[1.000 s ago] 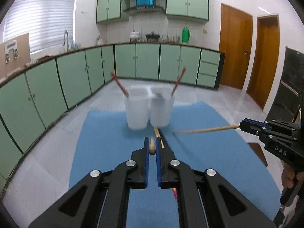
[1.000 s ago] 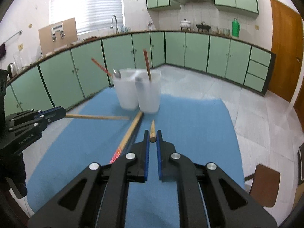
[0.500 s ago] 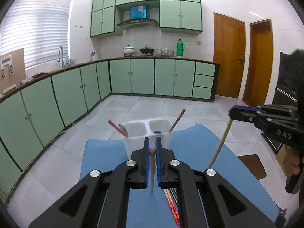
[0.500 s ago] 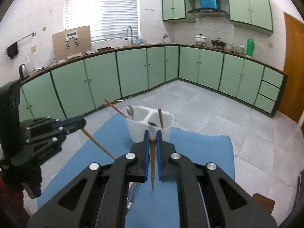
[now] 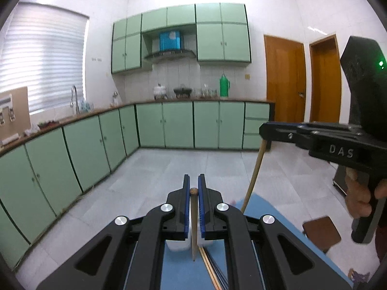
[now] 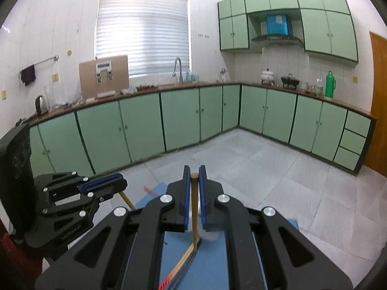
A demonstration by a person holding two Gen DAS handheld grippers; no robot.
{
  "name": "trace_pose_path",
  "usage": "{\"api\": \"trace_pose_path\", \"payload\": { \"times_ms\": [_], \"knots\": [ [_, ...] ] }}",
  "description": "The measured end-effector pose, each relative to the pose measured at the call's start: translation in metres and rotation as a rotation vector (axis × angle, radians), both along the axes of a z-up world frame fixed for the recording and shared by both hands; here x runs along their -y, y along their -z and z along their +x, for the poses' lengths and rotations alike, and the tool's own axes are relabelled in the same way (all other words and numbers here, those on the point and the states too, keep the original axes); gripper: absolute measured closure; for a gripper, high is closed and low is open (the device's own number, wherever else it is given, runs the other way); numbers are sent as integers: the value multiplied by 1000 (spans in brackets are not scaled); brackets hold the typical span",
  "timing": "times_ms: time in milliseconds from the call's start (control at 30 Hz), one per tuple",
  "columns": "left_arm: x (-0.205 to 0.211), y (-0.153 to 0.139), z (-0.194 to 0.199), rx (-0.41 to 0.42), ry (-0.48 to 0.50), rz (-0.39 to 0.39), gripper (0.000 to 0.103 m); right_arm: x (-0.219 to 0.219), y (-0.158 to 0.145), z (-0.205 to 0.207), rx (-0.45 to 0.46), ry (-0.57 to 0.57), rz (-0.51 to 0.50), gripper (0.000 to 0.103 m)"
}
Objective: Organize utensils
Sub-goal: 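Lift both plain chopsticks up over the white holder, then open both tools to drop the chopsticks into the holder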
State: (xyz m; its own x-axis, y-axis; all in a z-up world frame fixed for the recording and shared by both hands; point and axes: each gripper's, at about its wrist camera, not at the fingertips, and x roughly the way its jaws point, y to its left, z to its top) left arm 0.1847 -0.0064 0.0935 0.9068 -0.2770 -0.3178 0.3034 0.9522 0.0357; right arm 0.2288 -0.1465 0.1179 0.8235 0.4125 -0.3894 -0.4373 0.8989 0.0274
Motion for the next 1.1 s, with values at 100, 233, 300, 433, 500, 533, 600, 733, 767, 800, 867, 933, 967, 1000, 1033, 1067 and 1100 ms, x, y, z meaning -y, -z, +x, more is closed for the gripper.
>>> {"api": "trace_pose_path", "payload": {
  "times_ms": [100, 233, 300, 433, 500, 533, 600, 733, 767, 800, 867, 933, 967, 1000, 1033, 1067, 1100],
  "knots": [
    [1, -19, 14, 48, -9, -14, 97, 3, -16, 19, 24, 9, 42, 97],
    [7, -31, 42, 83, -21, -14, 97, 2, -25, 42, 74, 52, 35, 97],
    [10, -30, 55, 90, -28, -14, 97, 0, -24, 58, 75, 67, 25, 97],
    [13, -15, 83, 101, -32, -27, 97, -3, -7, 85, 61, 93, 2, 97],
    [14, -6, 92, 116, -36, -29, 97, -2, 6, 96, 37, 98, 6, 97],
    [15, -2, 97, 116, -39, -34, 97, -3, 12, 100, 25, 102, 5, 97],
    [15, 9, 111, 102, -37, -55, 97, -5, 26, 110, -6, 111, -2, 97],
    [14, 31, 128, 64, -42, -47, 97, -8, 51, 121, -55, 118, -13, 97],
    [13, 38, 132, 42, -46, -46, 97, -9, 56, 123, -66, 119, -17, 97],
    [11, 43, 135, 22, -45, -50, 97, -9, 60, 125, -75, 117, -19, 97],
    [7, 54, 137, -11, -54, -62, 92, -12, 67, 127, -91, 117, -32, 91],
    [2, 60, 136, -40, -62, -79, 72, -13, 71, 126, -93, 131, -37, 74],
    [0, 61, 133, -43, -63, -88, 65, -11, 72, 123, -91, 134, -27, 70],
    [-2, 61, 129, -41, -62, -89, 64, -8, 72, 119, -86, 141, -19, 67],
    [-3, 61, 123, -39, -64, -83, 64, -7, 71, 118, -82, 148, -17, 62],
    [-3, 61, 116, -38, -67, -76, 61, -3, 71, 113, -70, 167, -13, 51],
    [-3, 60, 111, -35, -72, -70, 58, 1, 71, 108, -58, 188, -9, 43]
  ]
}}
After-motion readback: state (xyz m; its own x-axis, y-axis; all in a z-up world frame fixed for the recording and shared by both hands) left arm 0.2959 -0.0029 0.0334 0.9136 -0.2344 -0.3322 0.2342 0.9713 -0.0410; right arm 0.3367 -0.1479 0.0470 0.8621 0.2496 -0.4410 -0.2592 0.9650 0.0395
